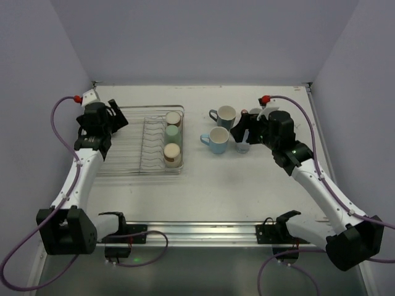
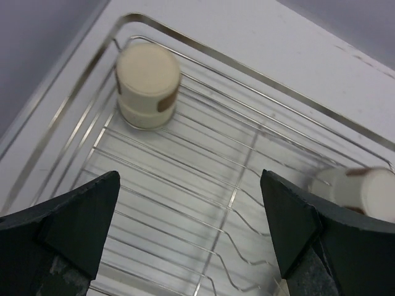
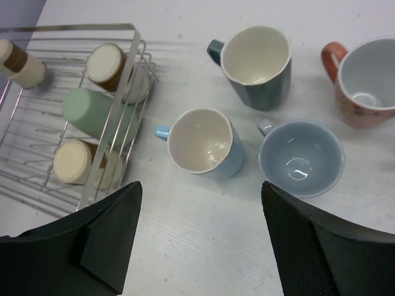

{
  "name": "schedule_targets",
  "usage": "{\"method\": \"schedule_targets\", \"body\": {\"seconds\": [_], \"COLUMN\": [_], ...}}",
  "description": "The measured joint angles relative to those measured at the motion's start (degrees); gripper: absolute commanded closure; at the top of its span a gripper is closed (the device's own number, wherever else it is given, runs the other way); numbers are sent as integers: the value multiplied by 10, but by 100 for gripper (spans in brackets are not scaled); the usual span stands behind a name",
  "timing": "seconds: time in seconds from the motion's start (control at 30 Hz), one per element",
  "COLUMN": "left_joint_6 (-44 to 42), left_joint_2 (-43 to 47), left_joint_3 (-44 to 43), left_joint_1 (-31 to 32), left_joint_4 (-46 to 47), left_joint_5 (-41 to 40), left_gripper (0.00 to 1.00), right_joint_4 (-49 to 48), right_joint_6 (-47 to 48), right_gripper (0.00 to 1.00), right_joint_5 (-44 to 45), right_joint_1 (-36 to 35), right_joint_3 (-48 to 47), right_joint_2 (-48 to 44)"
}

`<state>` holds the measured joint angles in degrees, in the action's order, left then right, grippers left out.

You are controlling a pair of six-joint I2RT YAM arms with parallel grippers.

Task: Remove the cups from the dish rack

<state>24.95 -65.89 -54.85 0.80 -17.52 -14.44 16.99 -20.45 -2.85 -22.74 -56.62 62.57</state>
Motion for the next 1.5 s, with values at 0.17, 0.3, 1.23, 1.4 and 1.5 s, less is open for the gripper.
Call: {"method": "schedule_targets", "body": {"seconds": [0.17,0.3,1.23,1.4,1.5], "left_joint_6": [0,-5,-52,-9,26], "left_joint_2": [-84,-163,-349,-267,-191], "left_joint_3": [-12,-33,-113,-43,1], "left_joint_1": [-41,-46,-93,-94,-94], "left_joint_4": [52,84,182,180,171], "left_joint_5": [-32,-41,-18,13,49], "left_gripper": [0,0,66,78,82], "right_joint_4": [-36,-56,-94,-94,-103], "right_joint_6": [-17,-27,-40,-46,-57], "right_gripper": [20,20,20,20,18], "right_joint_5": [-47,-74,-89,-92,-102], "right_joint_1": [0,0,-12,-15,-21], "right_joint_3": [60,76,78,78,78], "right_joint_2": [-7,-12,0,-7,-20]}}
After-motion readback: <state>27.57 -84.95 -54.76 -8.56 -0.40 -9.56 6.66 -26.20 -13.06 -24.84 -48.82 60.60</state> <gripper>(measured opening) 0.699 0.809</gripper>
